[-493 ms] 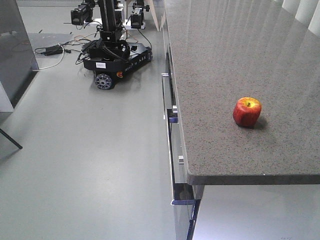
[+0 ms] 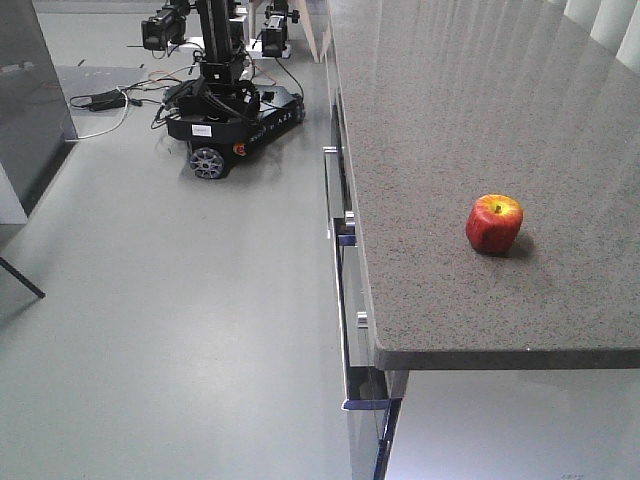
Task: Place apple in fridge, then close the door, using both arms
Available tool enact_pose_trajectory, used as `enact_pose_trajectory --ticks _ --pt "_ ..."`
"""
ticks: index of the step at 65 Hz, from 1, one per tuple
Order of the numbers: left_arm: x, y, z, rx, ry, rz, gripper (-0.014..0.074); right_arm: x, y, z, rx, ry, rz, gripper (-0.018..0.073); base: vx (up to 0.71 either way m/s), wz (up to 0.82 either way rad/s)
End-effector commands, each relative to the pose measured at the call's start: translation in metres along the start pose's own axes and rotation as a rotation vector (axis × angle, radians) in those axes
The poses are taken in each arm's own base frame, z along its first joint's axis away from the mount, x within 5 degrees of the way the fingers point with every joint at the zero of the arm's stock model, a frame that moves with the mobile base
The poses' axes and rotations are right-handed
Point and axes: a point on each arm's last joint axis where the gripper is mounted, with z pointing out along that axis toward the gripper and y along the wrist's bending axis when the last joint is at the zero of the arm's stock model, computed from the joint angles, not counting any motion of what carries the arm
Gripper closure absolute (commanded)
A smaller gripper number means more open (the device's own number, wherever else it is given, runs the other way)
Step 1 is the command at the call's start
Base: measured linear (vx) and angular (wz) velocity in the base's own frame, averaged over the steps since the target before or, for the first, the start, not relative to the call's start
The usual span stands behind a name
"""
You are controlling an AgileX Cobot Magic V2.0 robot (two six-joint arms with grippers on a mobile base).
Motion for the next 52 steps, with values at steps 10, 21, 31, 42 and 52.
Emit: enact_pose_trajectory --ticks 10,21,31,42,52 --pt "0.002 0.0 -0.001 0.009 -0.06 -0.008 0.0602 -0.02 0.0 -0.003 -0.007 -0.218 0.089 0.0561 0.0 0.0" --pt "0.002 0.0 -0.001 0.009 -0.06 -0.008 0.0602 -0.05 0.002 -0.007 -0.008 -0.241 0.041 0.0561 0.0 0.0" --pt "0.002 0.0 -0.001 0.009 -0.06 -0.008 0.0602 -0.091 0.005 -0.005 -0.002 -0.123 -0.06 0.0561 0.0 0.0" --pt "0.002 0.0 -0.001 0.009 -0.06 -0.008 0.0602 -0.135 0.008 0.006 -0.005 0.02 -0.088 0.0561 0.0 0.0" --pt "0.002 0.0 -0.001 0.009 -0.06 -0.008 0.0602 -0.168 0.01 0.027 -0.008 0.11 -0.092 0.0561 0.0 0.0"
